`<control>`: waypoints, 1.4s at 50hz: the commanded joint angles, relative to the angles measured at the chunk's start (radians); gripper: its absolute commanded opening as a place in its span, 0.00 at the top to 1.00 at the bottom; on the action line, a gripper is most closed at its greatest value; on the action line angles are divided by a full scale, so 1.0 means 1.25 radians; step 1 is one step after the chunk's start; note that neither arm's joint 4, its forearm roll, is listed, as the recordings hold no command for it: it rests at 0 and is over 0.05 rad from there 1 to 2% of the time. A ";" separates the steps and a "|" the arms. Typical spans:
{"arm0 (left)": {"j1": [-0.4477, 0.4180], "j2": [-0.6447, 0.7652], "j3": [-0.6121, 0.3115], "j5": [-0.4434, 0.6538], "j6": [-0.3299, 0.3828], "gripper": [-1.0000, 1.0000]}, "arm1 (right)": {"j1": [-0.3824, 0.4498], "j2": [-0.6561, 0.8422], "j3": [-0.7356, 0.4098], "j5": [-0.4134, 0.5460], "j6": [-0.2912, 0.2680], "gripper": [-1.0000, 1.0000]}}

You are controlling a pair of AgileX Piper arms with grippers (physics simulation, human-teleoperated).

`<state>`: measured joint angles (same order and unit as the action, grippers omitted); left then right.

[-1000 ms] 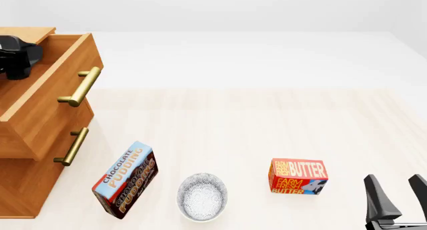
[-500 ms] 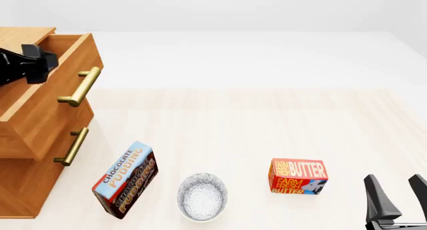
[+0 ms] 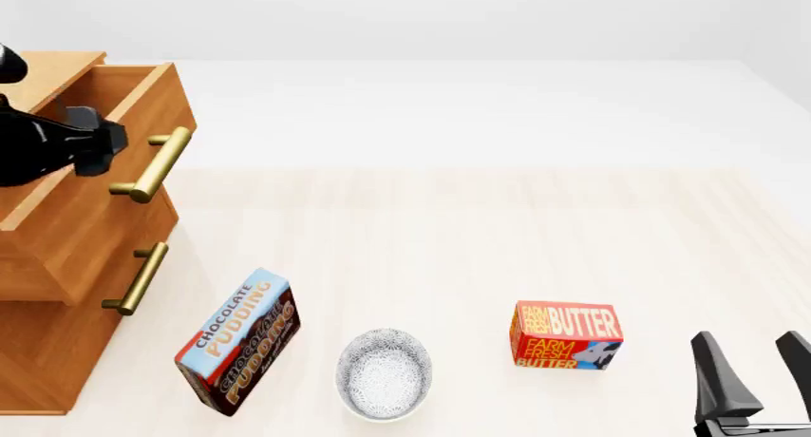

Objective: Put the bowl in the top drawer of the cabinet.

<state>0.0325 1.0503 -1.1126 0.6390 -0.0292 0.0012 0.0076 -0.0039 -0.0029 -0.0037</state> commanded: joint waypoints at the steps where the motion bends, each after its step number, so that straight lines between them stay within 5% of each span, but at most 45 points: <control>1: -0.002 -0.001 0.013 -0.002 -0.010 0.00 | 0.000 -0.001 0.000 0.000 -0.001 0.00; 25: 0.014 0.022 0.049 -0.025 0.005 0.00 | 0.000 -0.001 0.000 0.000 -0.001 0.00; 70: -0.113 0.025 0.089 -0.040 0.004 0.00 | 0.000 -0.001 0.000 0.000 -0.001 0.00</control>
<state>-0.0719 1.0863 -1.0146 0.5876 -0.0710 0.0011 0.0076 -0.0039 -0.0029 -0.0037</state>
